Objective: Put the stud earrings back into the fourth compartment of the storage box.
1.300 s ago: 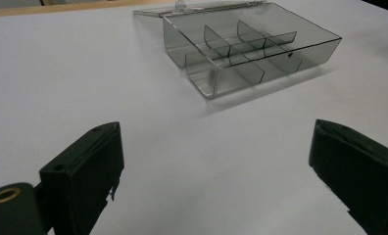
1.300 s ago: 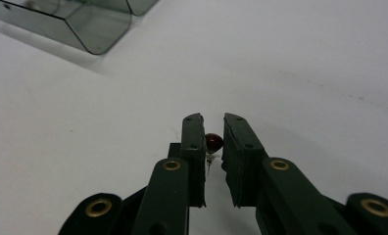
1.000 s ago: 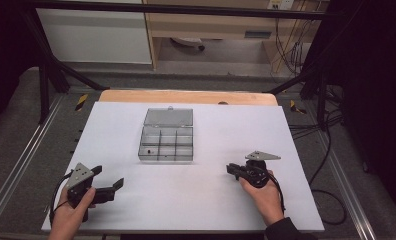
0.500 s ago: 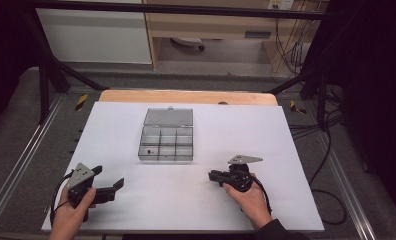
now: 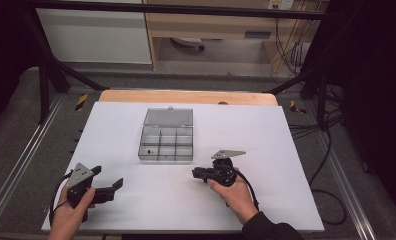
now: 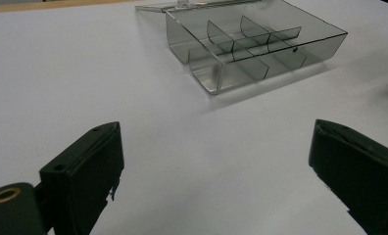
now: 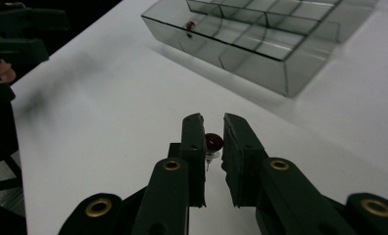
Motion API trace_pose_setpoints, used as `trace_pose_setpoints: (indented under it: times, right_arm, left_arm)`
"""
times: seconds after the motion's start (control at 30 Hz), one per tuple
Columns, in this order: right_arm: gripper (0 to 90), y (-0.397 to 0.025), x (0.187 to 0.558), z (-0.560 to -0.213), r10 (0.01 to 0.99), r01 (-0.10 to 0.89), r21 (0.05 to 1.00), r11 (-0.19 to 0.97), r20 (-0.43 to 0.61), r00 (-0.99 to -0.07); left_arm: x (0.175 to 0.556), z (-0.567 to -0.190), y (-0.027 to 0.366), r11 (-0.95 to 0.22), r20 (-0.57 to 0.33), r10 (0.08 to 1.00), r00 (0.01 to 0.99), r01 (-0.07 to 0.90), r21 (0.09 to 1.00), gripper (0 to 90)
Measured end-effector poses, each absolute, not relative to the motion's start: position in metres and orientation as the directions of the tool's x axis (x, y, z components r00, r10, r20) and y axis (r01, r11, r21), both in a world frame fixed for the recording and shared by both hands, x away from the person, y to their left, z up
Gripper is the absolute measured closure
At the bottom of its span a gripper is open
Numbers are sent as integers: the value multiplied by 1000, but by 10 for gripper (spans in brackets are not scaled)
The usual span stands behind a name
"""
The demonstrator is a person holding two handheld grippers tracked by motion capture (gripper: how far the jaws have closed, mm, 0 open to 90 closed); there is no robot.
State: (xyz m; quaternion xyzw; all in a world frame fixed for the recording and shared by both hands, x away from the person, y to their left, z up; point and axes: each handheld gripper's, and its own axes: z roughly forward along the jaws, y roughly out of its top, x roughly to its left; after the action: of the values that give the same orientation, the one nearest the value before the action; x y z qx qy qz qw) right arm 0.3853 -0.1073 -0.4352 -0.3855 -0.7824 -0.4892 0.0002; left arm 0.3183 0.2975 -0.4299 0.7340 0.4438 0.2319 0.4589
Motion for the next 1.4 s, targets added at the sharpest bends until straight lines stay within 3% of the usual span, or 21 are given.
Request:
trace_pose_setpoints:
  times: [0.4, 0.83, 1.4]
  right_arm:
    - [796, -66, 400, -410, 555, 557, 791, 253, 353, -754]
    - [796, -51, 409, -393, 541, 526, 810, 258, 330, -773]
    - [796, -29, 436, -374, 584, 506, 833, 226, 300, -754]
  left_arm:
    - [318, -430, 298, -189, -67, 861, 504, 439, 879, 63]
    - [318, -430, 297, -189, -70, 860, 506, 443, 877, 63]
    - [318, -431, 296, -207, -61, 855, 515, 446, 871, 63]
